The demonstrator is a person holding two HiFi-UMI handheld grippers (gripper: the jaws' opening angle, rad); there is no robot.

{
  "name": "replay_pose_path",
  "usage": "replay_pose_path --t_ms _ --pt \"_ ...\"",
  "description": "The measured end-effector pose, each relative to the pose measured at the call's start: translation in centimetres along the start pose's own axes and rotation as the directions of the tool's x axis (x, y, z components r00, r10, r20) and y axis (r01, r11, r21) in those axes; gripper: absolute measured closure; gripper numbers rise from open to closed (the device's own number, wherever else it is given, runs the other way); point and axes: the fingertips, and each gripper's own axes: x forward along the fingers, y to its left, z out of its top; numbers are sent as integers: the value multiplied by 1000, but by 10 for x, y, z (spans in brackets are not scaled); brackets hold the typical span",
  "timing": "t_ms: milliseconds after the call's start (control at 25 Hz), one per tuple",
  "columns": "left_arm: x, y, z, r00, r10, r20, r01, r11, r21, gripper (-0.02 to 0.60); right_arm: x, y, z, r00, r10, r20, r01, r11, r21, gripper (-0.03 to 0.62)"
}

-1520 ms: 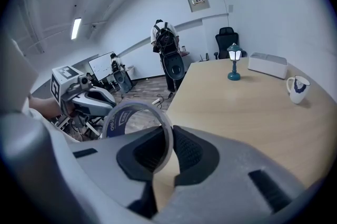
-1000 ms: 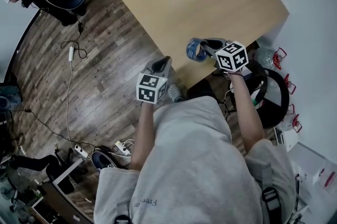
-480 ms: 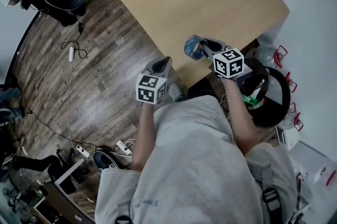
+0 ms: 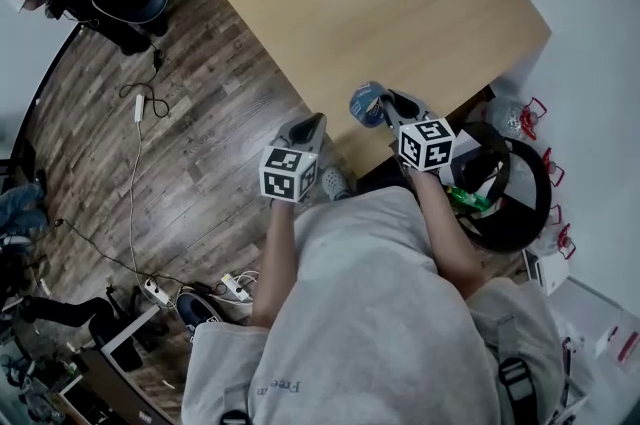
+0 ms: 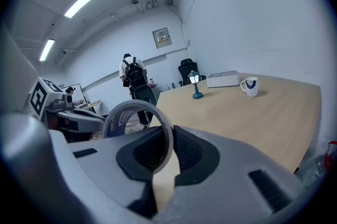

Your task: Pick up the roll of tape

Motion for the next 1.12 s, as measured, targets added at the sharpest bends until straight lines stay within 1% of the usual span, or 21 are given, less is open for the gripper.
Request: replay_pose_path --t_ms 80,200,320,480,800,1120 --pt "1 0 1 1000 1 1 -1 1000 -3 575 0 1 -3 1000 -18 9 18 1000 21 546" --pt "2 0 -1 1000 6 0 -6 1000 -11 575 0 4 -13 999 -38 -13 38 999 39 546" --pt "4 -1 -4 1000 7 -8 -7 1000 -17 575 0 9 -19 999 -42 -25 42 999 31 546" --pt "5 2 -4 1000 7 -5 -8 1000 -23 575 -3 9 -20 998 -60 -9 60 998 24 546" --pt "3 8 -7 1000 15 -21 -15 1000 -18 575 1 14 -28 998 -70 -3 70 997 22 546" --pt "3 5 -7 1000 2 -24 -2 1000 -4 575 -1 18 -29 997 -76 1 76 997 19 546"
